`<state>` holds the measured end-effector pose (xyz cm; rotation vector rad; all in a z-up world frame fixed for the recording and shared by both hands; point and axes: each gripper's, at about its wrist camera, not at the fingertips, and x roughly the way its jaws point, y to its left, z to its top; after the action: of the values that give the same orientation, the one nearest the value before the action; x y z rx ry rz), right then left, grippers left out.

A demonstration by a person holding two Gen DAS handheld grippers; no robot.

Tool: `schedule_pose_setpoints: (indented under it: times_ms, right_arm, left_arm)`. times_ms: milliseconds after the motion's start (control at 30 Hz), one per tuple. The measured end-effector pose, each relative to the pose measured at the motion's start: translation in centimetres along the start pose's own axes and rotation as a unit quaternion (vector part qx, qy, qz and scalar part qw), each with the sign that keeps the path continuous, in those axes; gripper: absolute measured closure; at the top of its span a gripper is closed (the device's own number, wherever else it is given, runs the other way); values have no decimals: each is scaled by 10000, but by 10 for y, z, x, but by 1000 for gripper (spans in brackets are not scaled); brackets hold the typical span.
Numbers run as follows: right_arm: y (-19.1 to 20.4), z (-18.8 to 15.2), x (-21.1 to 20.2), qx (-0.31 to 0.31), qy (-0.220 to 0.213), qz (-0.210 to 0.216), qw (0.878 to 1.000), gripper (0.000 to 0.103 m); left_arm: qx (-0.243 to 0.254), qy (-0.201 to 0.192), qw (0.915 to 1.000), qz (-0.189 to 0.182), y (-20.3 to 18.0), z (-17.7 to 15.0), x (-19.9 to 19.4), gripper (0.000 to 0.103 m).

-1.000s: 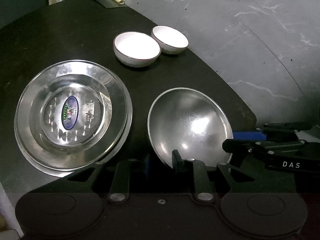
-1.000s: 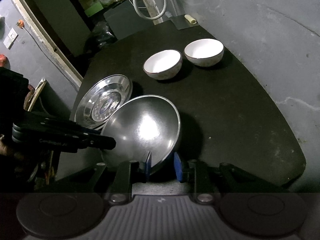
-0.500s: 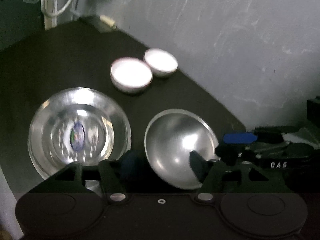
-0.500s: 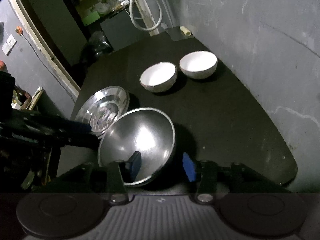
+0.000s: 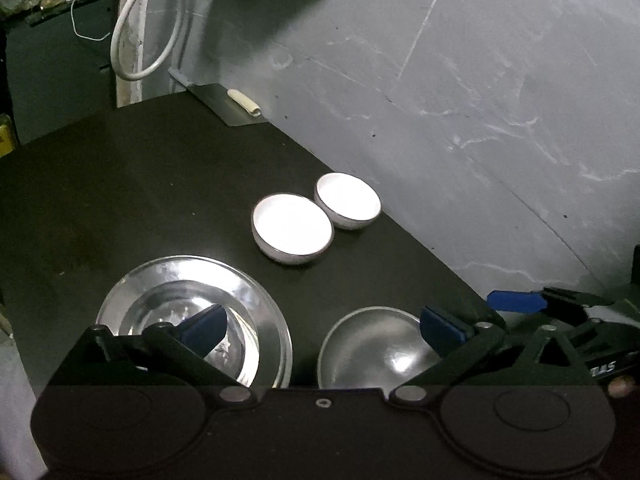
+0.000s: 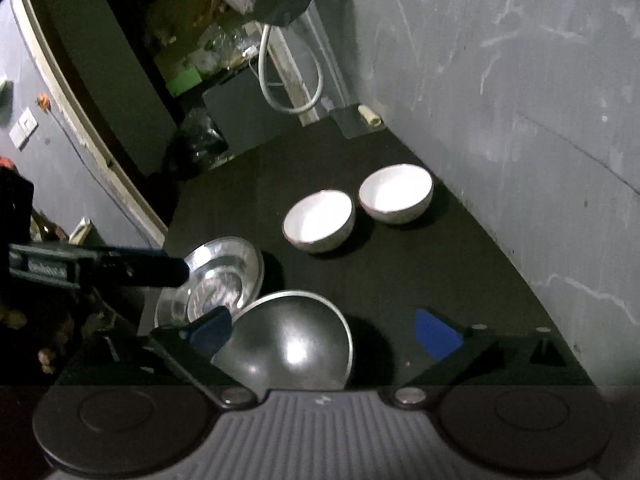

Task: Organize plates and bowls
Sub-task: 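Lower the steel bowl onto the table and open both grippers, then move both grippers to the red-rimmed white bowl and pinch its rim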

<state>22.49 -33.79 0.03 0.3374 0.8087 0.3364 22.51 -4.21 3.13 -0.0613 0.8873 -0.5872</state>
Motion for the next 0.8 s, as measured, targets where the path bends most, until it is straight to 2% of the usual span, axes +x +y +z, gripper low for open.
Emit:
schedule_pose_setpoints:
  times_ms: [200, 400, 600, 800]
  right_arm:
    - [-4, 9, 3, 296, -181, -202, 9992, 0]
    - [-9, 13, 11, 369, -179, -531, 9977, 0]
    - [-12, 28, 33, 482, -107, -832, 9953, 0]
    - [-11, 48, 57, 532, -89, -1003, 9935, 0]
  left_arm:
    - [83, -145, 9997, 199, 2, 5, 4, 1]
    - [237, -16, 9948, 986, 13, 25, 17, 1]
    - [106, 316, 9894, 1414, 30, 52, 50, 1]
    - [253, 404, 9887, 1424, 34, 75, 80, 1]
